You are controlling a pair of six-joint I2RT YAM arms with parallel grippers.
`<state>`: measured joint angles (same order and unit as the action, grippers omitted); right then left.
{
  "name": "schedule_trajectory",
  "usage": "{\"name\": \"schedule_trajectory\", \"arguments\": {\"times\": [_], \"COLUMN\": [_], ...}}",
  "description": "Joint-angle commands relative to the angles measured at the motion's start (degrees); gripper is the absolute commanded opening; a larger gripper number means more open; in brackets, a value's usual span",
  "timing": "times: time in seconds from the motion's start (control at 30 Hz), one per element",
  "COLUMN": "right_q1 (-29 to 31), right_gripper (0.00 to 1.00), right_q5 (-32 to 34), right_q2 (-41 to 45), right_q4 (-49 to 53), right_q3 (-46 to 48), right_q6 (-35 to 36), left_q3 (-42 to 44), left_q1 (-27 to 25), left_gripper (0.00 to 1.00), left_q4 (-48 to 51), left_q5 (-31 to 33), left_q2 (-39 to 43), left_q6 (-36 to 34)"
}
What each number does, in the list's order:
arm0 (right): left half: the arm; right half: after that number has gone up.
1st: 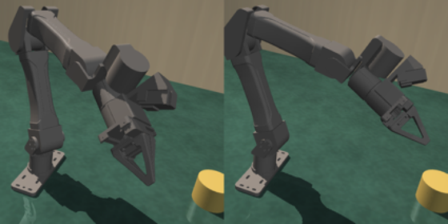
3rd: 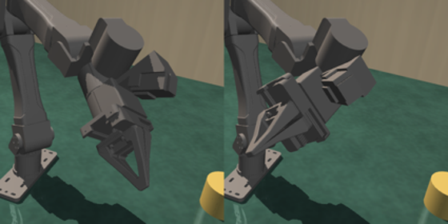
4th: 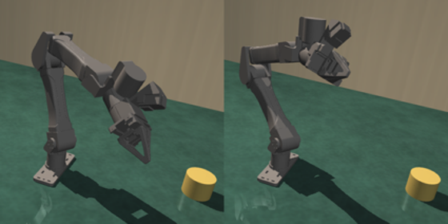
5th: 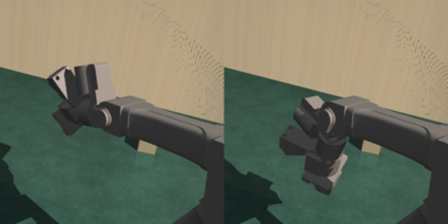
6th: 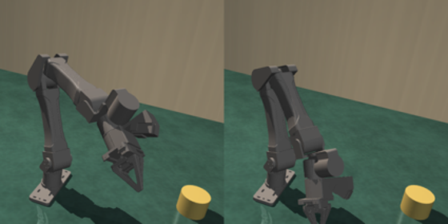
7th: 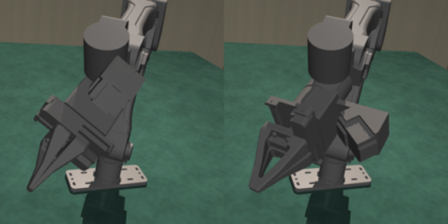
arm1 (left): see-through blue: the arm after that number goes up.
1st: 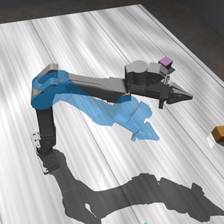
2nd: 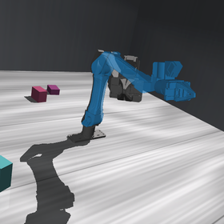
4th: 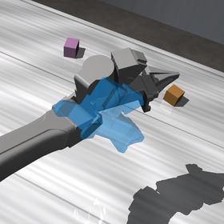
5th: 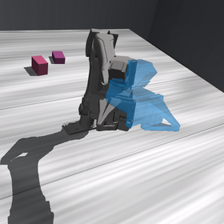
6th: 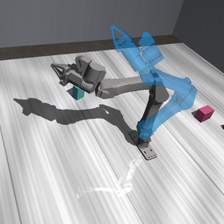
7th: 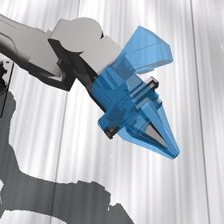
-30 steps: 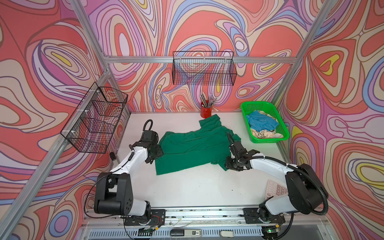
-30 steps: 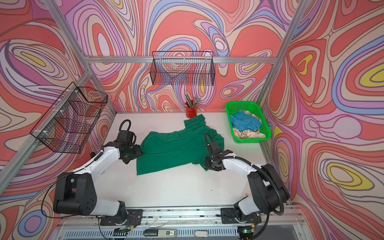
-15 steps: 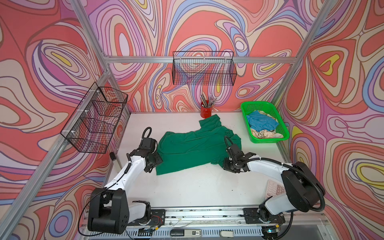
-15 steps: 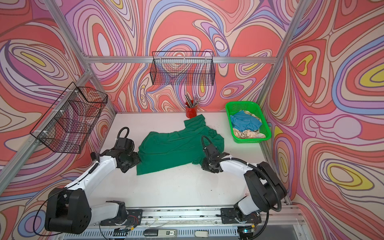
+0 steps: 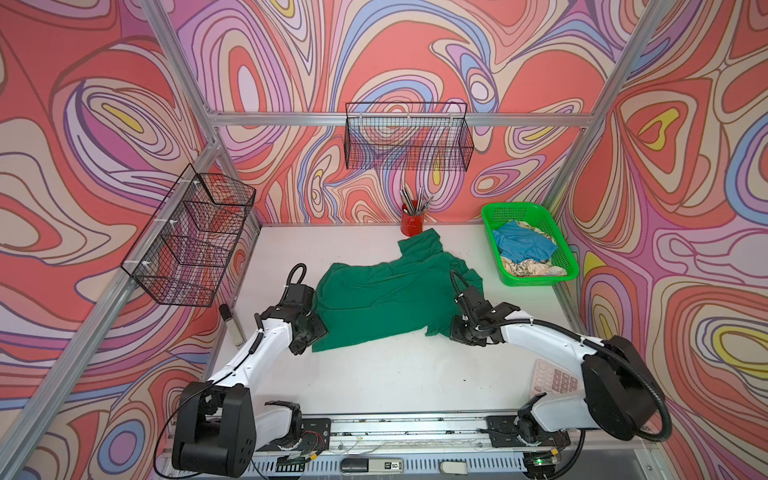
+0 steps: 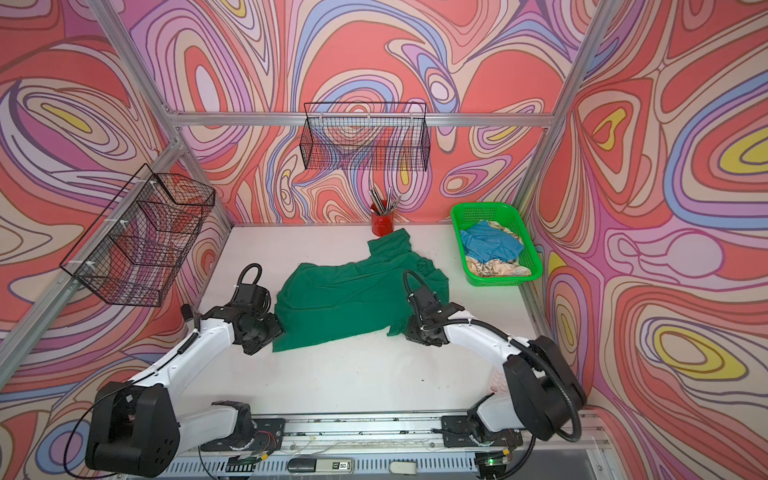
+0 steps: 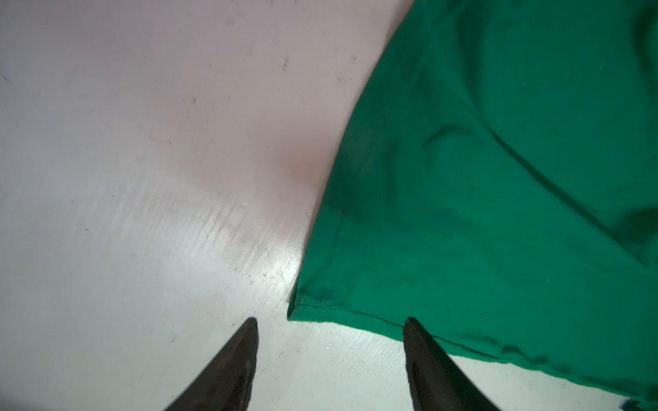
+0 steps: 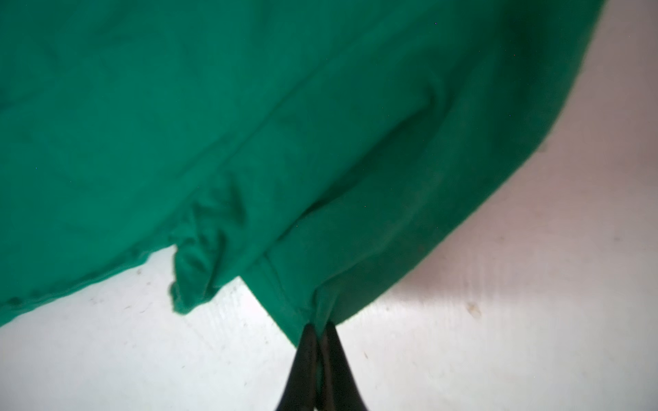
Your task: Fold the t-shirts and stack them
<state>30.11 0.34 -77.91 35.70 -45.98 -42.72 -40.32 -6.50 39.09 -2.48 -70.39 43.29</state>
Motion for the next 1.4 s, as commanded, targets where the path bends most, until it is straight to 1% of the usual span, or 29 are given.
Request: {"name": "schedule_trajectory", "arguments": {"times": [0.0, 0.13, 0.23, 0.33, 0.47, 0.63, 0.87, 1.17, 1.27, 1.37], "right_q1": [0.4, 0.3, 0.4, 0.3, 0.3, 0.3, 0.4, 0.3, 0.3, 0.3], "right_gripper": [0.0, 0.0, 0.0, 0.0, 0.0, 0.0, 0.0, 0.0, 0.0, 0.0], "right_q5": [3.2, 4.8, 5.1, 4.9, 4.7, 4.9, 4.5, 4.7, 4.6, 4.6], "right_q2": [4.8, 6.9, 7.1, 6.6, 5.9, 6.1, 5.8, 5.8, 5.9, 5.8], "right_q4": [7.8, 10.8, 10.7, 9.3, 8.7, 8.5, 7.7, 7.6, 7.4, 7.3], "right_q3": [-4.4, -7.0, -7.6, -7.9, -8.7, -8.8, -9.1, -8.9, -8.6, -8.5], "right_q6": [-1.2, -1.1, -1.0, -1.1, -0.9, -0.8, -0.6, -0.6, -0.7, -0.7], "left_q3": [2.0, 3.7, 5.0, 4.5, 3.3, 4.1, 6.2, 6.1, 6.0, 6.4], "left_q1": [-0.4, -0.6, -0.6, -0.6, -0.6, -0.6, -0.6, -0.6, -0.6, -0.6], "left_gripper": [0.64, 0.58, 0.54, 0.48, 0.4, 0.32, 0.31, 0.32, 0.34, 0.34], "left_q4": [3.3, 3.2, 0.6, -2.3, -3.6, -4.6, -5.4, -5.0, -5.1, -6.1], "left_q5": [-2.4, -2.0, -0.6, -0.4, -0.1, 0.1, 1.6, 4.6, 4.8, 3.7], "left_q2": [0.2, 0.4, 0.4, -2.0, -6.4, -7.5, -6.2, -1.7, -1.8, -3.3], "left_q6": [3.0, 4.0, 5.3, 5.5, 4.6, 4.7, 5.8, 6.1, 5.6, 5.6]}}
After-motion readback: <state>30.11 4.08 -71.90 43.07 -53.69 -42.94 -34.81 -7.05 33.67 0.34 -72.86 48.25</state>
